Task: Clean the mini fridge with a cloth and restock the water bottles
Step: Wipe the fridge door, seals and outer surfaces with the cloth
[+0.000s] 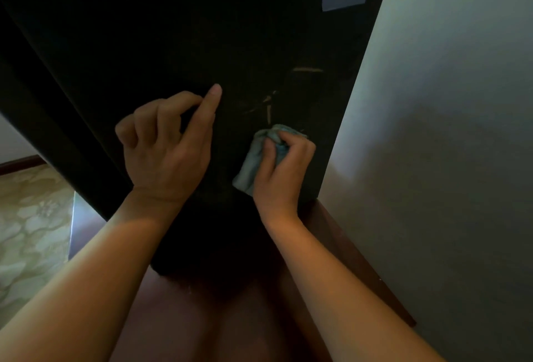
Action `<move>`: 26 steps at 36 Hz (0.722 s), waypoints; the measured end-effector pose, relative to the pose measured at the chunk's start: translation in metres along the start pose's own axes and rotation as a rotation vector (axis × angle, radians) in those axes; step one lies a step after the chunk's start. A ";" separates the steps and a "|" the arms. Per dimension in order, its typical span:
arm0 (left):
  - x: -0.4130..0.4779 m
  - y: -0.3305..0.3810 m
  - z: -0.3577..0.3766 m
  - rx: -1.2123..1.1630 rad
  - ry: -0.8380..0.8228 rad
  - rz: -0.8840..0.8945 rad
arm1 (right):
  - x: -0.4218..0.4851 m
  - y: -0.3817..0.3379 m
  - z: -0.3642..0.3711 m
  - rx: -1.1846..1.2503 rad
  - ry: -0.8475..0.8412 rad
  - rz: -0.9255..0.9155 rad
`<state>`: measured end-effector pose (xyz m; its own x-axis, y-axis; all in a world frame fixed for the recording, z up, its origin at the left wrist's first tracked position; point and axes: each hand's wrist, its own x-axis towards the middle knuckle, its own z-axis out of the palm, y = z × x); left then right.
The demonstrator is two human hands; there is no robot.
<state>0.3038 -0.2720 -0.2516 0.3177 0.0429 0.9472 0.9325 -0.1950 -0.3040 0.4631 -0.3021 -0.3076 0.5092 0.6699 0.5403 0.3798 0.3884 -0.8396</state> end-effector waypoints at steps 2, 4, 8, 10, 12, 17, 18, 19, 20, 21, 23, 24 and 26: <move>0.000 0.000 0.000 0.000 -0.011 0.001 | 0.005 0.005 -0.004 0.000 0.041 0.109; 0.001 0.000 0.001 0.009 -0.014 0.002 | 0.007 0.002 -0.006 -0.033 0.032 0.090; 0.003 0.003 0.001 0.001 -0.022 -0.008 | -0.001 -0.015 0.003 -0.070 -0.117 -0.189; 0.003 0.003 0.001 -0.016 -0.025 -0.006 | 0.002 -0.021 0.009 -0.072 -0.132 -0.311; 0.002 0.001 0.002 -0.010 -0.026 0.013 | 0.011 -0.023 0.011 -0.081 -0.076 -0.352; 0.002 0.000 0.000 0.008 -0.033 0.011 | 0.024 -0.015 0.004 -0.019 0.105 -0.047; 0.003 0.001 -0.001 0.005 -0.050 0.012 | 0.022 -0.013 0.003 -0.020 0.104 0.002; 0.004 0.002 -0.002 0.000 -0.067 0.011 | 0.020 -0.013 0.001 -0.029 0.093 0.013; 0.006 0.004 -0.004 -0.009 -0.084 0.009 | 0.019 -0.015 0.001 -0.041 0.076 -0.015; 0.009 0.005 -0.005 -0.024 -0.104 0.008 | 0.018 -0.019 0.000 -0.047 0.045 -0.064; 0.018 0.008 -0.007 -0.085 -0.143 0.022 | 0.021 -0.031 0.001 -0.040 -0.034 -0.179; 0.025 0.009 -0.008 -0.121 -0.157 0.032 | 0.025 -0.037 0.003 -0.045 -0.053 -0.237; 0.044 0.012 -0.008 -0.168 -0.165 0.036 | 0.035 -0.046 0.007 -0.082 -0.027 -0.329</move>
<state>0.3275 -0.2798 -0.2125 0.3868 0.1902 0.9023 0.8828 -0.3592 -0.3028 0.4584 -0.2921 -0.2508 0.3285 0.5339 0.7791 0.5819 0.5354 -0.6122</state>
